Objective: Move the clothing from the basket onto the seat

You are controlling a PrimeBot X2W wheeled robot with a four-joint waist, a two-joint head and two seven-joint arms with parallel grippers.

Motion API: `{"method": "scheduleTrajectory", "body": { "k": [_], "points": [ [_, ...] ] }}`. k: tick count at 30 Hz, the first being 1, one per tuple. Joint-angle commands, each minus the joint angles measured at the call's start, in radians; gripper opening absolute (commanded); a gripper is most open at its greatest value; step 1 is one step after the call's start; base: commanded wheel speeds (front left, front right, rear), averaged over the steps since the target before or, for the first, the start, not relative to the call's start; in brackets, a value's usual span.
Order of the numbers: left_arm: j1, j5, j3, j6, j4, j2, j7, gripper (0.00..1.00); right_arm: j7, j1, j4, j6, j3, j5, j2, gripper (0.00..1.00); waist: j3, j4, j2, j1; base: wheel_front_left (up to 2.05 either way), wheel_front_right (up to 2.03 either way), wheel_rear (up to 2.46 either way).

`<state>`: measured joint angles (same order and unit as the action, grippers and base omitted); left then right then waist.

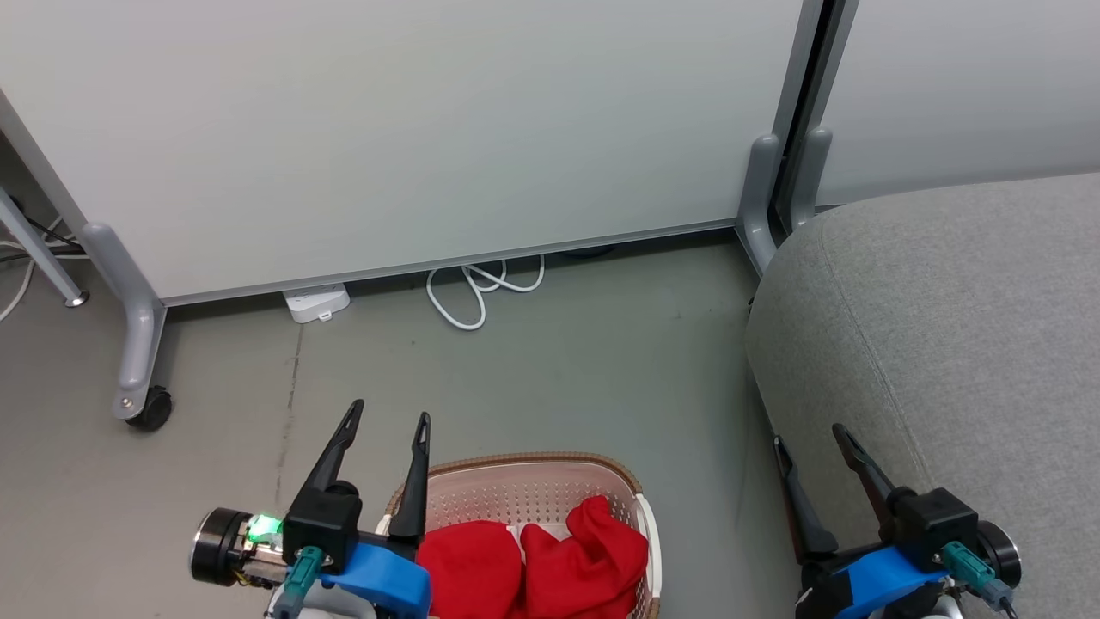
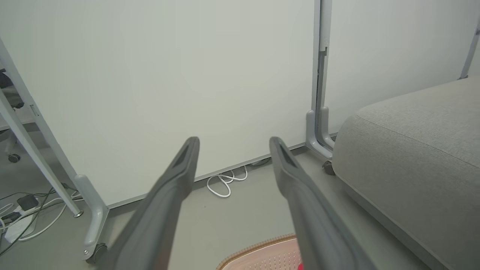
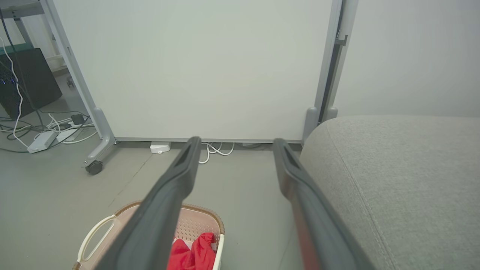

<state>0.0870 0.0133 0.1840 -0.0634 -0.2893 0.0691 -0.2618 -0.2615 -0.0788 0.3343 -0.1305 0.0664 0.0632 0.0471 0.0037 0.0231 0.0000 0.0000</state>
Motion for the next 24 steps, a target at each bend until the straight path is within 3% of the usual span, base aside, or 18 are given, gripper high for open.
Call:
{"method": "scheduleTrajectory", "body": {
  "k": [1,13,24],
  "points": [
    [0.025,-0.009,0.01,-0.009,-0.009,0.009,-0.005,1.0,-0.006,-0.013,0.001,0.0,0.001,-0.005,0.006,1.0,0.002,-0.001,0.0,0.0,0.0,0.0,0.0],
    [0.257,-0.028,0.218,-0.069,-0.244,0.113,-0.004,1.0,-0.005,-0.068,-0.012,0.0,0.021,-0.016,0.005,1.0,0.112,-0.072,0.0,0.0,0.0,0.0,0.0],
    [0.516,0.108,0.579,-0.067,-0.502,0.222,-0.004,1.0,-0.005,-0.194,-0.048,0.0,0.039,-0.01,0.005,1.0,0.338,-0.169,0.0,0.0,0.0,0.0,0.0]
  ]
}}
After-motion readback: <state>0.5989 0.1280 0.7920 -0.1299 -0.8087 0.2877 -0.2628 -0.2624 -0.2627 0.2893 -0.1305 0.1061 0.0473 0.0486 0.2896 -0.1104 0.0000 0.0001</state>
